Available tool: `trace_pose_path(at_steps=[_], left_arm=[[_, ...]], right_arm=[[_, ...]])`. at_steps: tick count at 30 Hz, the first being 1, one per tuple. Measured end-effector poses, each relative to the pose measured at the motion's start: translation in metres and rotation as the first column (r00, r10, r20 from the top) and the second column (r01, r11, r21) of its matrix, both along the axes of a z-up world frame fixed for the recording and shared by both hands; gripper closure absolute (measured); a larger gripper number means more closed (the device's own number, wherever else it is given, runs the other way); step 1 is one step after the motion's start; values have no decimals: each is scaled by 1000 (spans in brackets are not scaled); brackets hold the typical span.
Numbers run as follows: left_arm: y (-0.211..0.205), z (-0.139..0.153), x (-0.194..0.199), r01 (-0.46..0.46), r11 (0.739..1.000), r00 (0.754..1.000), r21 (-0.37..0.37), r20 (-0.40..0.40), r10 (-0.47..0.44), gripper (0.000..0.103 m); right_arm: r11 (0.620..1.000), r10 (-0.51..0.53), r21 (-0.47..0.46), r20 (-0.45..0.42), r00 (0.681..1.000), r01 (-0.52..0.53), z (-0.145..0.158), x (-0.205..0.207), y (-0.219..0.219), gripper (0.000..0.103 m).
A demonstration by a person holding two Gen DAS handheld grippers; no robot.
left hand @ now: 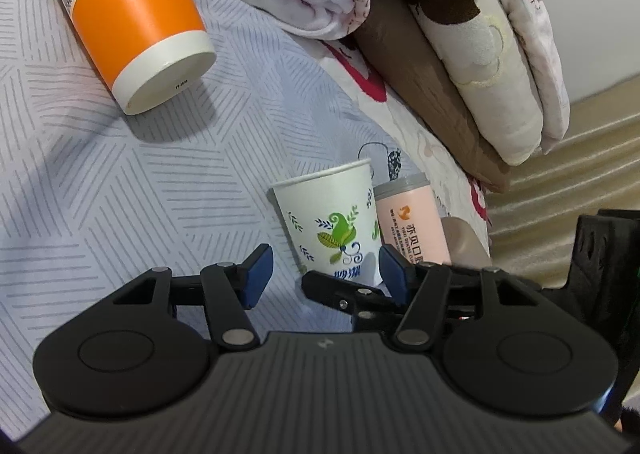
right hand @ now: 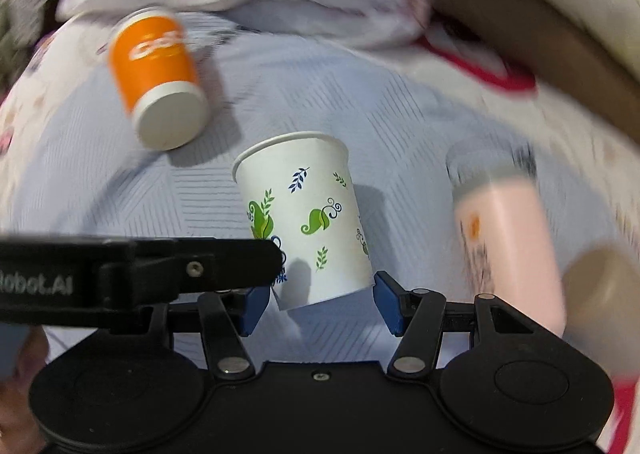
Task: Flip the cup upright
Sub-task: 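Close the right gripper on the white leaf-print cup's side, then rotate the right gripper to turn the white cup rim-up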
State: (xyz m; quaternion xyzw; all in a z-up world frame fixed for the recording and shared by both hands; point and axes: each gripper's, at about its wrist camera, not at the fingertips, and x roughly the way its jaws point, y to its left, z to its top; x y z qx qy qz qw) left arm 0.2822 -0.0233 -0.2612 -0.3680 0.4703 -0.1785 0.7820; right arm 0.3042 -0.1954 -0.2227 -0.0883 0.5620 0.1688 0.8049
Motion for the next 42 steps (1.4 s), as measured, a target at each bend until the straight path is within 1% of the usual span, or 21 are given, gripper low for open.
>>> trace_pose_path(at_steps=[2,6,8,10,13,16,18,21,23,25,26,27,29,30,31,33,35,36,39,41,42], left_arm=[[-1,-2,1,16,1000,1000,1,-12,-16,46],[-2,-3,2,33,999,999,15,-14,-33,46],[-2,-4,2,41,999,999,20,-19,-41,46],[-2,-6,2,47,999,999,7,-25,-46,45],[-3,-3,1,41,999,999,22,-11,-41,45],[-5,-2,0,62,998,998,26,-7,-62,46],[-6,-3,0,75,997,997,15,-6,-75,46],[-9,-4,-1,93,996,996,19,-10,-92,46],[-9,-3,-1,95,995,995,41,-8,-95,46],[-7,-3,0,102,993,995,54,-13,-101,46],[-6,-3,1,109,992,994,56,-22,-108,46],[-5,-4,1,116,991,993,59,-28,-115,46],[-2,-5,2,132,990,991,52,-29,-130,46],[-2,-5,3,140,989,990,52,-32,-139,46],[-2,-4,4,152,987,988,52,-31,-150,46],[-3,-2,5,180,982,984,59,-27,-179,46],[-2,0,7,193,979,981,68,-18,-192,46],[-1,0,8,200,978,980,67,-19,-199,46],[0,-3,12,228,972,974,50,-24,-227,46],[0,-5,13,242,969,970,48,-21,-242,46],[-1,-6,13,250,967,968,48,-18,-249,46]], right_arm=[[996,-45,73,-38,998,48,-3,-2,-7,41],[991,-79,100,-47,996,84,-4,-10,-12,41],[985,-106,132,-71,992,115,-4,-11,-17,41],[974,-139,166,-95,986,153,-4,-15,-23,41],[964,-187,176,-92,978,201,-3,-24,-27,41],[961,-202,174,-87,975,215,-5,-33,-27,41],[952,-224,191,-103,969,241,-5,-36,-28,41],[931,-244,240,-148,958,274,-6,-38,-28,42],[926,-228,266,-171,959,268,-7,-39,-23,43],[930,-185,285,-177,967,231,-6,-41,-19,43],[935,-172,284,-166,971,214,-4,-42,-17,43],[944,-162,266,-137,977,194,0,-43,-14,43],[966,-106,226,-78,991,121,8,-44,-10,40],[973,-83,211,-55,995,92,12,-43,-9,36],[977,-56,205,-41,998,63,16,-41,-9,29],[972,-17,234,-36,999,25,20,-35,-12,27],[957,-16,288,-43,999,27,18,-26,-16,26],[956,-8,293,-58,998,25,15,-22,-16,24],[968,-7,251,-57,998,21,4,-16,-15,24],[966,5,260,-71,997,14,-3,-13,-14,25],[965,13,264,-77,997,7,-5,-12,-13,27]])
